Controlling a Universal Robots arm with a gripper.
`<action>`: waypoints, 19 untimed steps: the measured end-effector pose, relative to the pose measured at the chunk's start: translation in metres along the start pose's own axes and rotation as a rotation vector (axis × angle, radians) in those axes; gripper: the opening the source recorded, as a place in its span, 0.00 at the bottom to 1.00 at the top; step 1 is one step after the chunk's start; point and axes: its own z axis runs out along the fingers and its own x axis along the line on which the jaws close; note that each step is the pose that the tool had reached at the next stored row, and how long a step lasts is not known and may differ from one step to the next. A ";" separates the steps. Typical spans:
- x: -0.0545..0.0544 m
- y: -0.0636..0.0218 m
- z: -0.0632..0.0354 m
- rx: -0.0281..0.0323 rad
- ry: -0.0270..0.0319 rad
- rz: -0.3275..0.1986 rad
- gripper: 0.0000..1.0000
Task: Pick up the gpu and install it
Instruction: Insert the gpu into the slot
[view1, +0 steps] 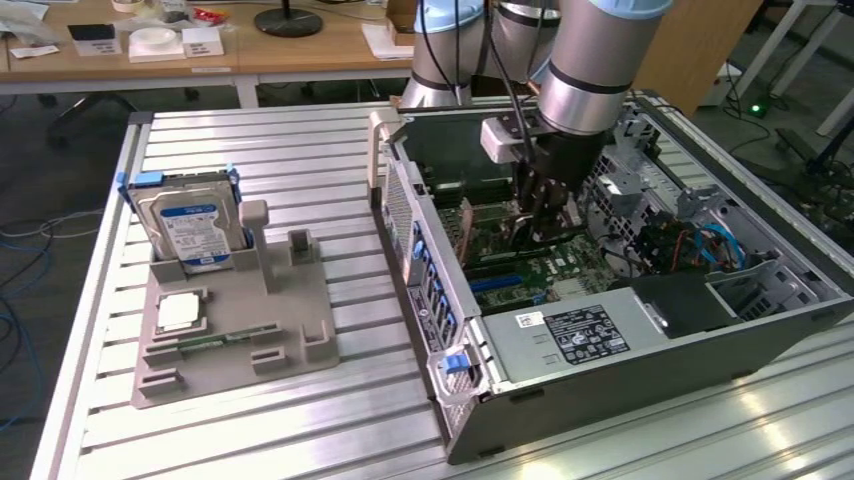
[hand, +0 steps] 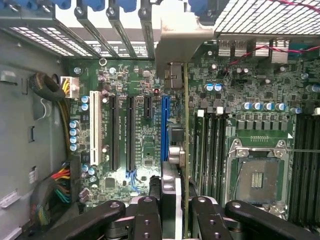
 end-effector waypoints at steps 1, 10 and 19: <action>0.000 0.0001 0.0018 0.0002 0.0000 0.000 0.28; 0.003 0.0048 0.0135 0.0003 0.0008 0.008 0.28; 0.004 0.0146 0.0217 0.0002 0.0010 0.008 0.28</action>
